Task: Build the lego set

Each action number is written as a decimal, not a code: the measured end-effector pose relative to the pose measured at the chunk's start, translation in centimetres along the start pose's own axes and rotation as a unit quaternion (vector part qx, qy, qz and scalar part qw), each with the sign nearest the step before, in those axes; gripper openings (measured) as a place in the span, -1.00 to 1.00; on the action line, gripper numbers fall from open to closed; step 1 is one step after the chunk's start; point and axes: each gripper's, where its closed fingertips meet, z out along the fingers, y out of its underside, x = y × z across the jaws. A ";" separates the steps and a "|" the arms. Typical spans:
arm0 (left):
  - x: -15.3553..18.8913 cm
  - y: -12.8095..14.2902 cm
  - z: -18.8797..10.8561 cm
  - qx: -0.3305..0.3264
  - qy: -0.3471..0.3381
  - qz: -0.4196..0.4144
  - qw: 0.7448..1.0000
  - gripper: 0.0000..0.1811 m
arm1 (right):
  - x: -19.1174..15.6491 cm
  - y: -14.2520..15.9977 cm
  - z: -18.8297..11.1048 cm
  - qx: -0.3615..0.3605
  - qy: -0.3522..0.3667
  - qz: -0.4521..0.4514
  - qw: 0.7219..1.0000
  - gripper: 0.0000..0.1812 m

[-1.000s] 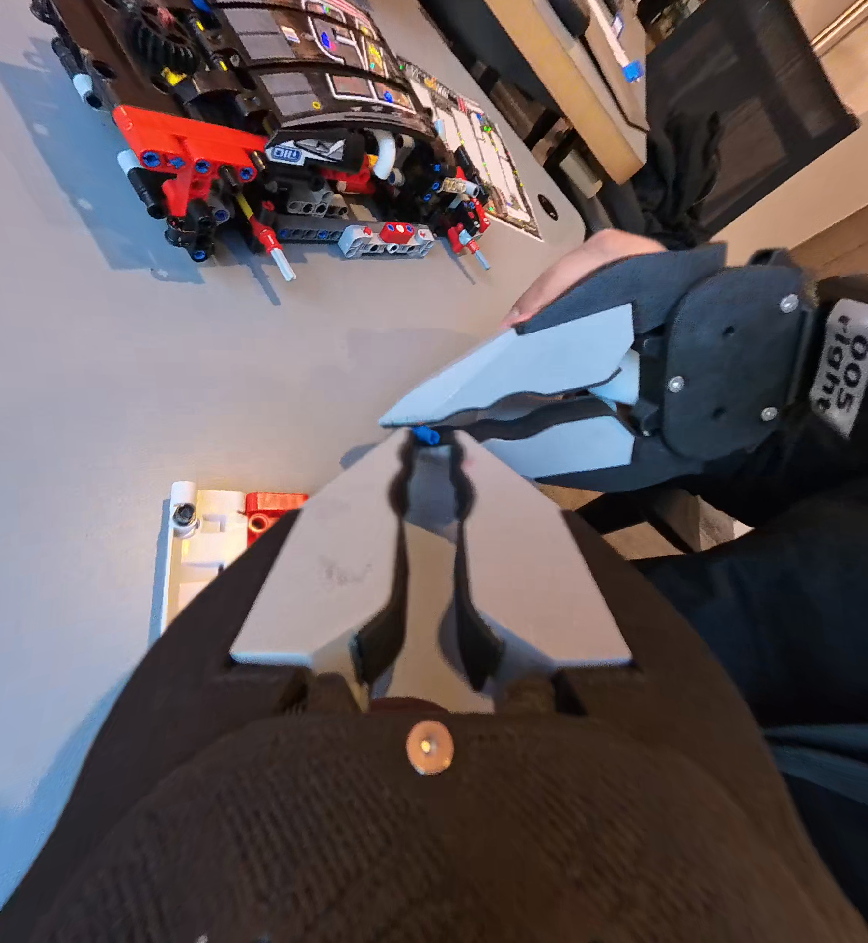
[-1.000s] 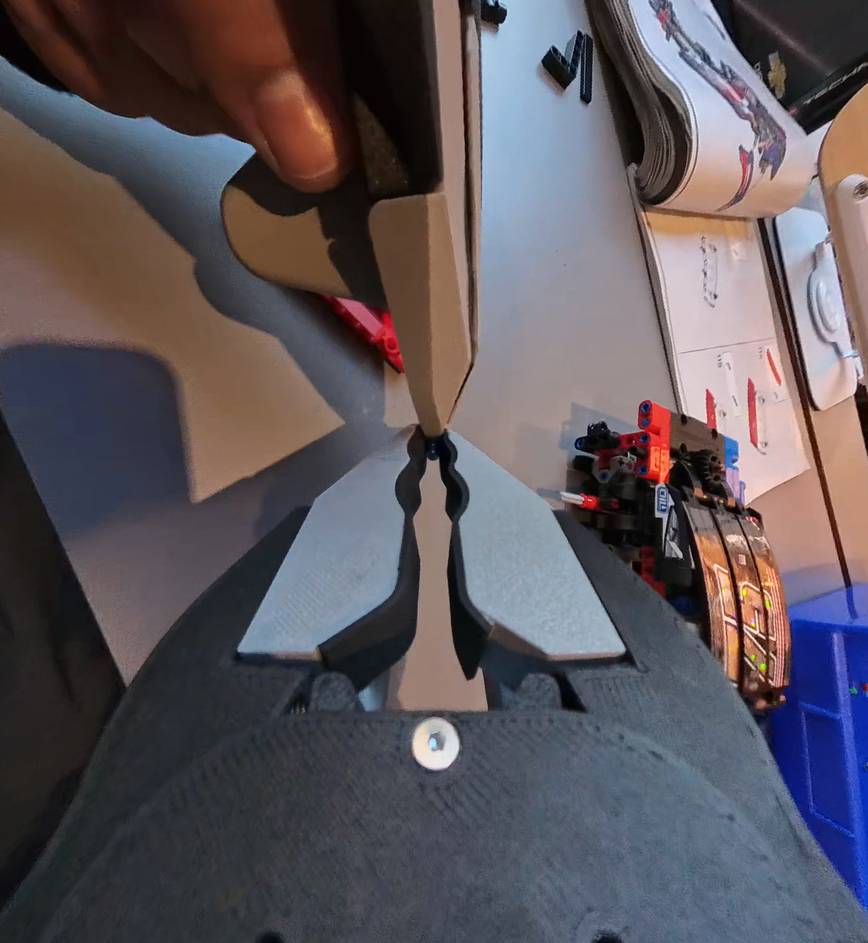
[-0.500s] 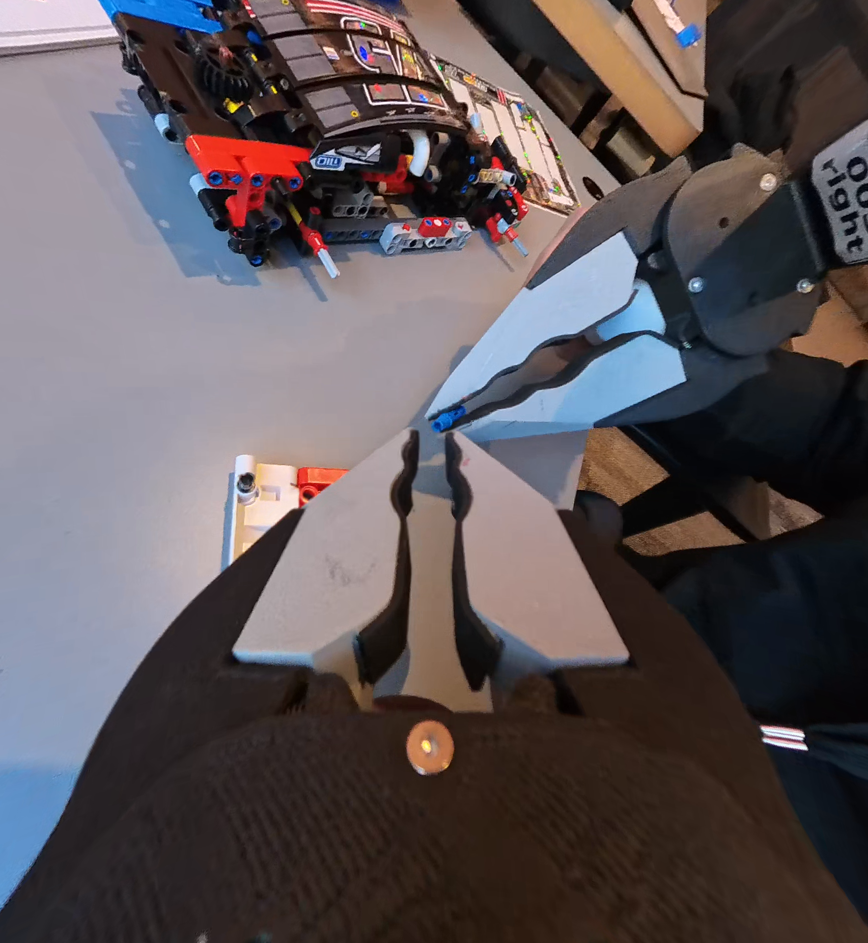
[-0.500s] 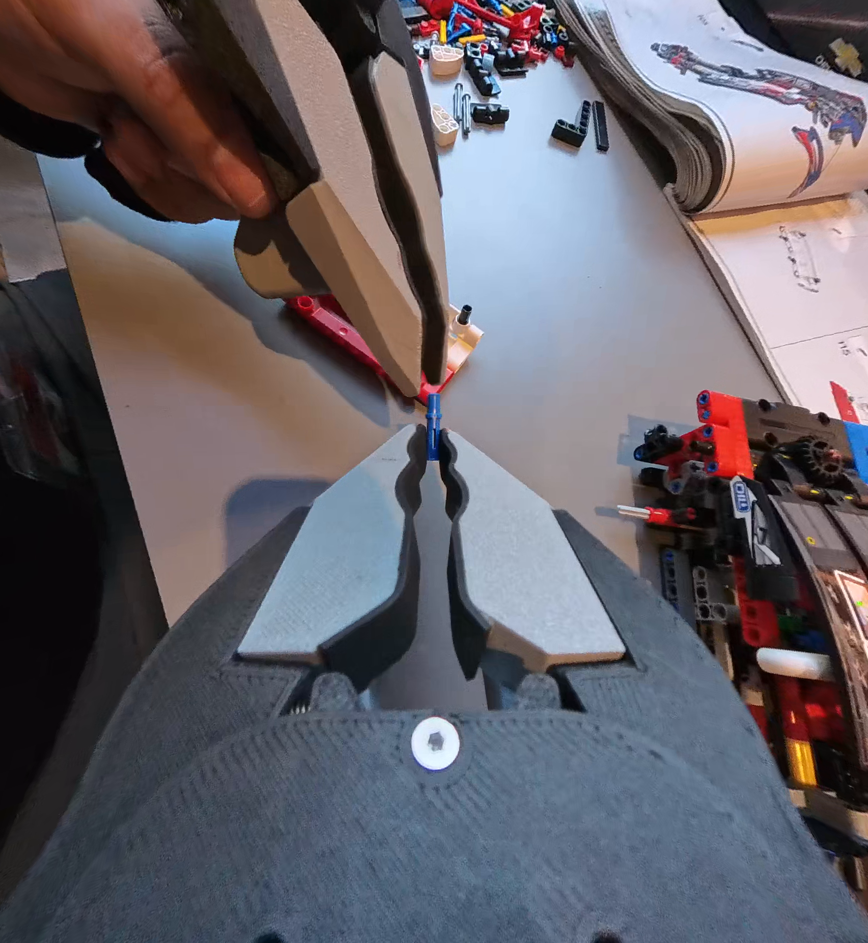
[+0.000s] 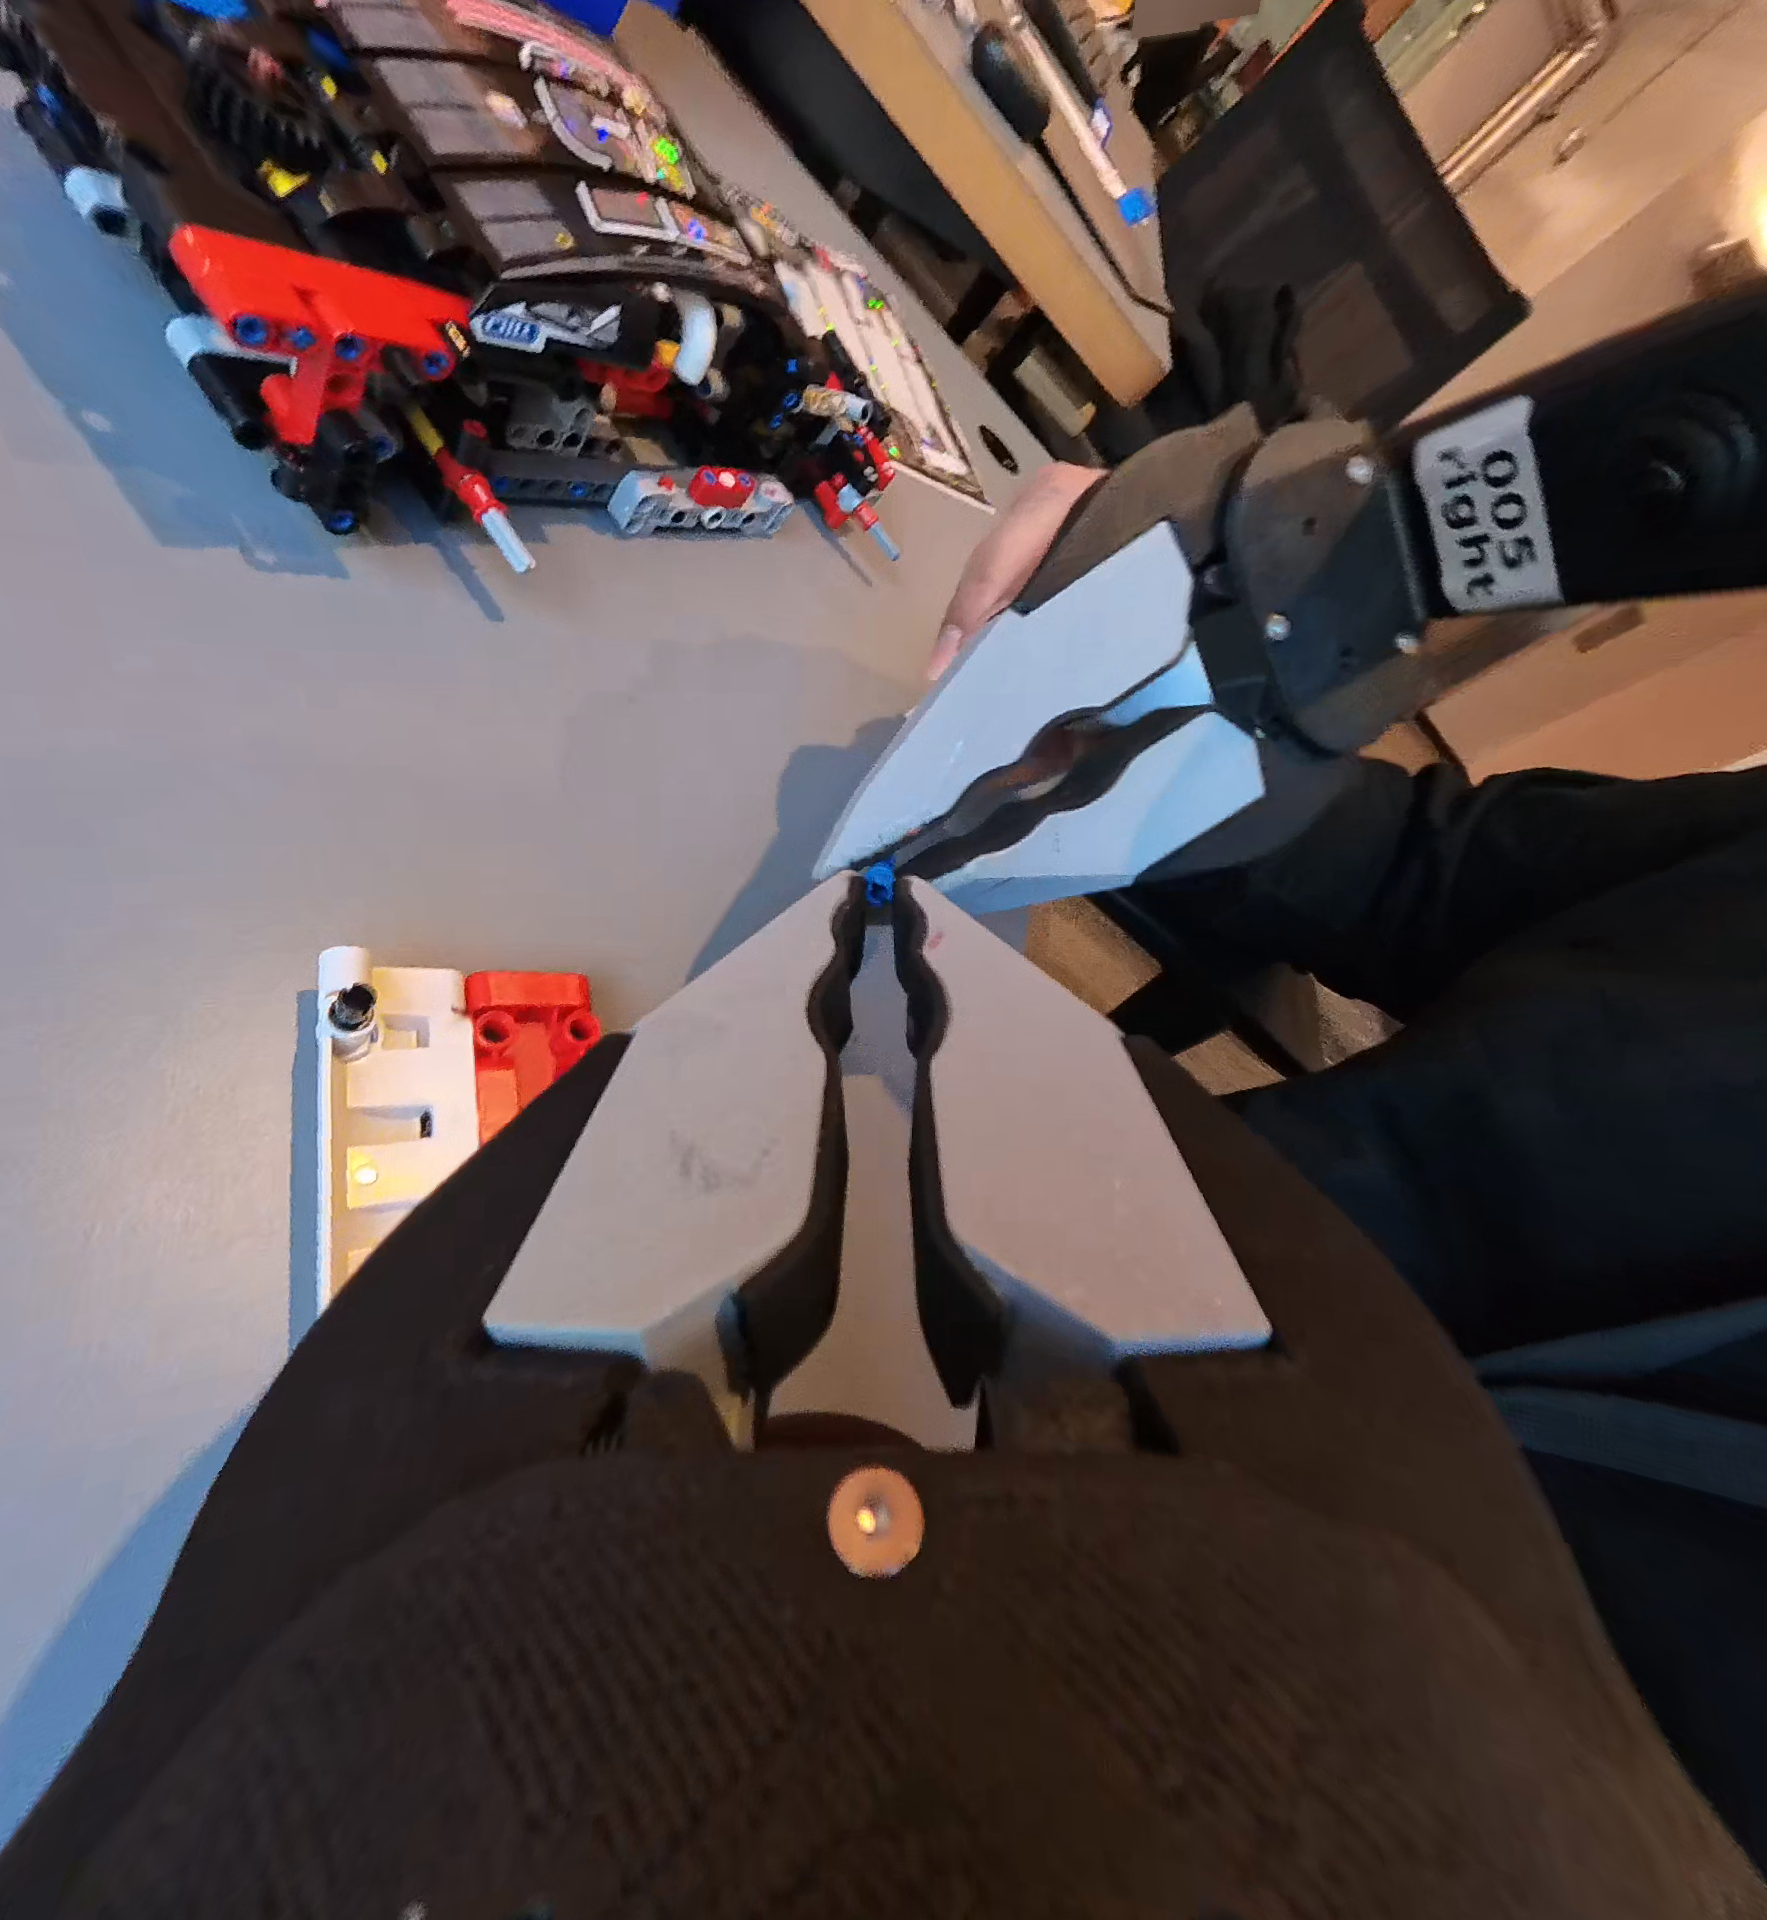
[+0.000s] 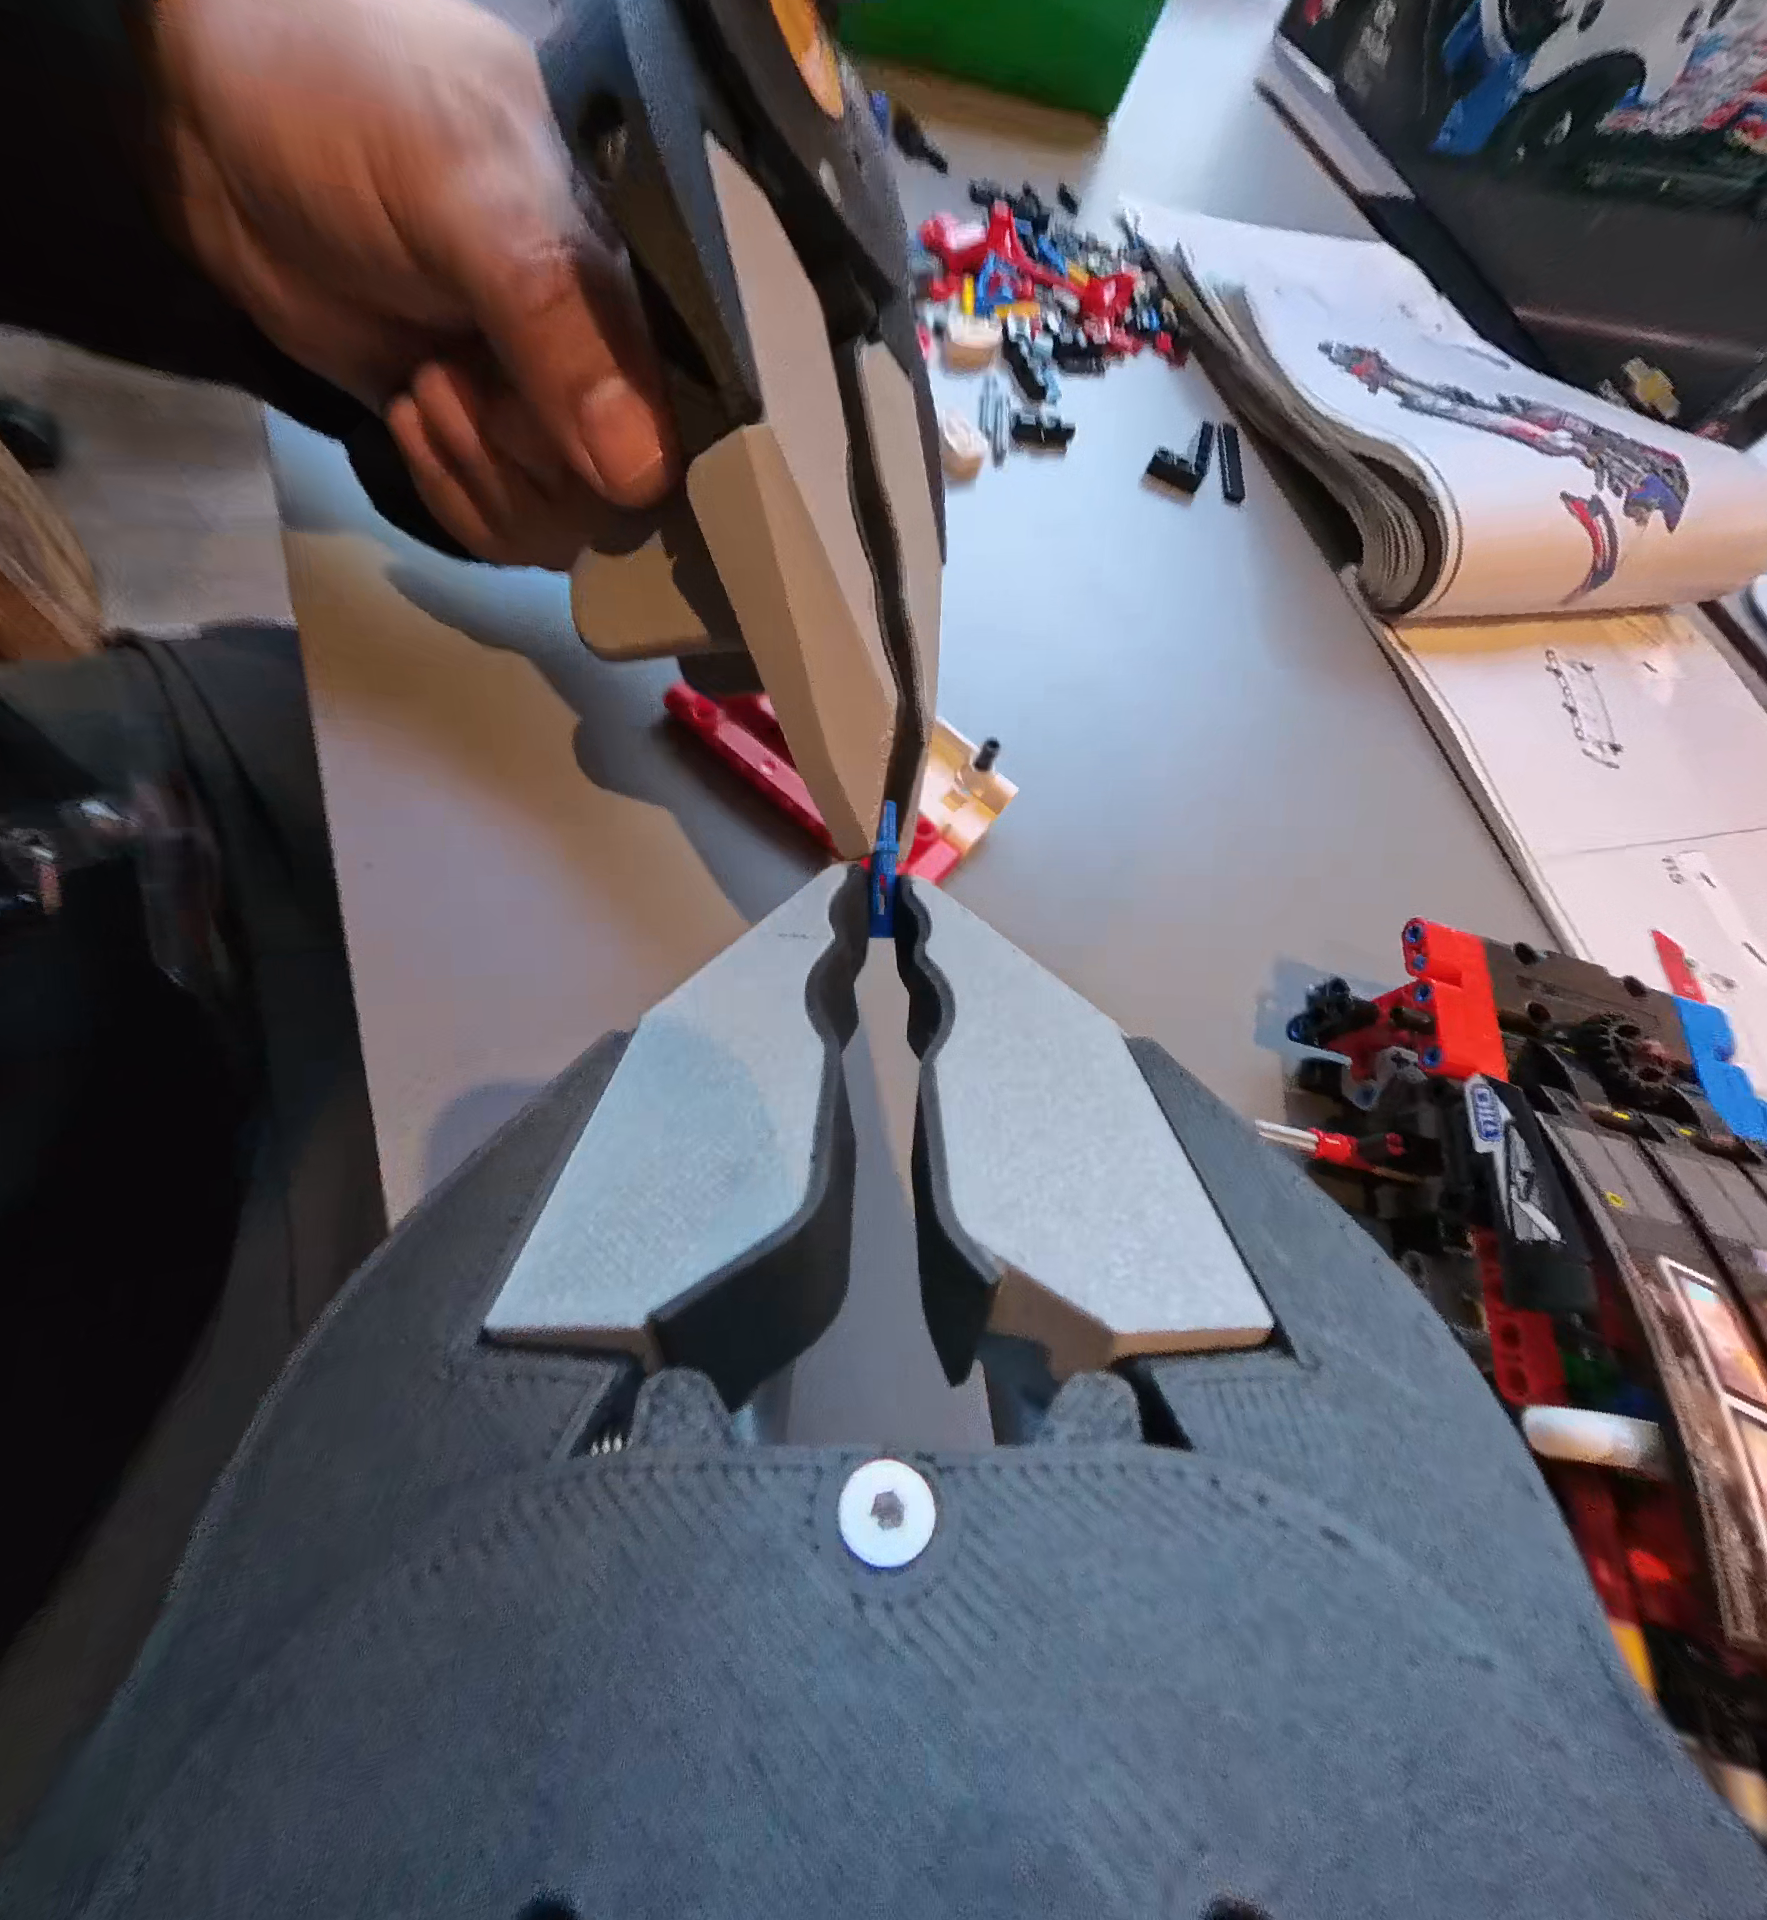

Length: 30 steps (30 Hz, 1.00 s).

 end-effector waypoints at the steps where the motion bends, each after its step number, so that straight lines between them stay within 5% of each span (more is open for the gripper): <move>1: 0.4 -0.3 -0.2 0.007 0.008 0.008 1.000 -0.97 | -0.1 -0.5 -0.3 0.020 -0.012 0.014 1.000 -0.97; 4: 1.5 -1.3 -0.8 0.039 0.024 0.045 0.998 -0.97 | 0.0 -1.7 -1.5 0.090 -0.079 0.105 0.987 -0.95; 13: 3.8 -3.7 -2.7 0.132 0.048 0.132 0.981 -0.97 | 1.5 -4.7 -4.8 0.243 -0.246 0.324 0.881 -0.80; 30: 4.3 -3.3 -1.7 0.135 0.033 0.167 0.976 -0.98 | 0.8 -5.5 -4.6 0.252 -0.254 0.319 0.878 -0.97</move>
